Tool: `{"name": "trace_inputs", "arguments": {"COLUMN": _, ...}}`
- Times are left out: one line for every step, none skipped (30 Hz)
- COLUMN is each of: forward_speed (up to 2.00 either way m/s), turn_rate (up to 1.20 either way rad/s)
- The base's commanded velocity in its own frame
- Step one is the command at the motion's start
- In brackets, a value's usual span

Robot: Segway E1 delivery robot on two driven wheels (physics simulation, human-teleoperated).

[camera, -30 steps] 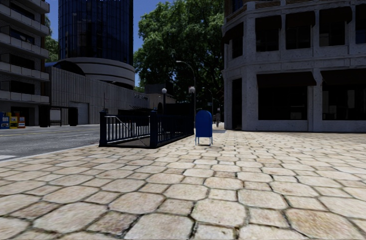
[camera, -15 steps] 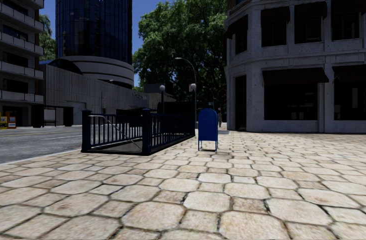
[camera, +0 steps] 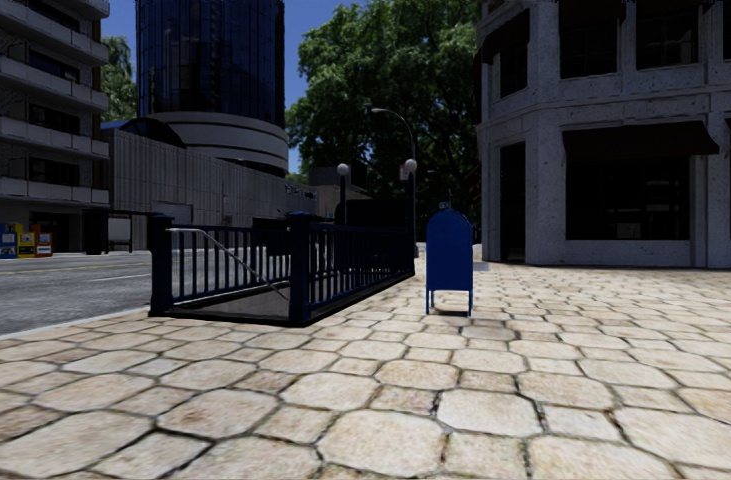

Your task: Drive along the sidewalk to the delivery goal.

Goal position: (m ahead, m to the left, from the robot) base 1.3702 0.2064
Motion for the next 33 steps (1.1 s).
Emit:
{"name": "trace_inputs", "arguments": {"forward_speed": 1.59, "turn_rate": 0.32}}
{"name": "trace_inputs", "arguments": {"forward_speed": 1.59, "turn_rate": 0.33}}
{"name": "trace_inputs", "arguments": {"forward_speed": 1.59, "turn_rate": 0.33}}
{"name": "trace_inputs", "arguments": {"forward_speed": 1.59, "turn_rate": 0.33}}
{"name": "trace_inputs", "arguments": {"forward_speed": 1.59, "turn_rate": 0.33}}
{"name": "trace_inputs", "arguments": {"forward_speed": 1.59, "turn_rate": 0.33}}
{"name": "trace_inputs", "arguments": {"forward_speed": 1.59, "turn_rate": 0.33}}
{"name": "trace_inputs", "arguments": {"forward_speed": 1.59, "turn_rate": 0.33}}
{"name": "trace_inputs", "arguments": {"forward_speed": 1.59, "turn_rate": 0.33}}
{"name": "trace_inputs", "arguments": {"forward_speed": 1.59, "turn_rate": 0.33}}
{"name": "trace_inputs", "arguments": {"forward_speed": 1.59, "turn_rate": 0.33}}
{"name": "trace_inputs", "arguments": {"forward_speed": 1.59, "turn_rate": 0.33}}
{"name": "trace_inputs", "arguments": {"forward_speed": 1.59, "turn_rate": 0.33}}
{"name": "trace_inputs", "arguments": {"forward_speed": 1.59, "turn_rate": 0.33}}
{"name": "trace_inputs", "arguments": {"forward_speed": 1.59, "turn_rate": 0.33}}
{"name": "trace_inputs", "arguments": {"forward_speed": 1.59, "turn_rate": 0.33}}
{"name": "trace_inputs", "arguments": {"forward_speed": 1.58, "turn_rate": 0.33}}
{"name": "trace_inputs", "arguments": {"forward_speed": 1.58, "turn_rate": 0.33}}
{"name": "trace_inputs", "arguments": {"forward_speed": 1.56, "turn_rate": 0.33}}
{"name": "trace_inputs", "arguments": {"forward_speed": 1.56, "turn_rate": 0.33}}
{"name": "trace_inputs", "arguments": {"forward_speed": 1.51, "turn_rate": 0.33}}
{"name": "trace_inputs", "arguments": {"forward_speed": 1.41, "turn_rate": 0.31}}
{"name": "trace_inputs", "arguments": {"forward_speed": 1.36, "turn_rate": 0.26}}
{"name": "trace_inputs", "arguments": {"forward_speed": 1.22, "turn_rate": 0.25}}
{"name": "trace_inputs", "arguments": {"forward_speed": 1.22, "turn_rate": 0.25}}
{"name": "trace_inputs", "arguments": {"forward_speed": 0.40, "turn_rate": 0.00}}
{"name": "trace_inputs", "arguments": {"forward_speed": 0.00, "turn_rate": 0.00}}
{"name": "trace_inputs", "arguments": {"forward_speed": 0.00, "turn_rate": 0.00}}
{"name": "trace_inputs", "arguments": {"forward_speed": 0.00, "turn_rate": 0.00}}
{"name": "trace_inputs", "arguments": {"forward_speed": 0.00, "turn_rate": 0.00}}
{"name": "trace_inputs", "arguments": {"forward_speed": 0.00, "turn_rate": 0.00}}
{"name": "trace_inputs", "arguments": {"forward_speed": 0.00, "turn_rate": 0.00}}
{"name": "trace_inputs", "arguments": {"forward_speed": 0.00, "turn_rate": 0.00}}
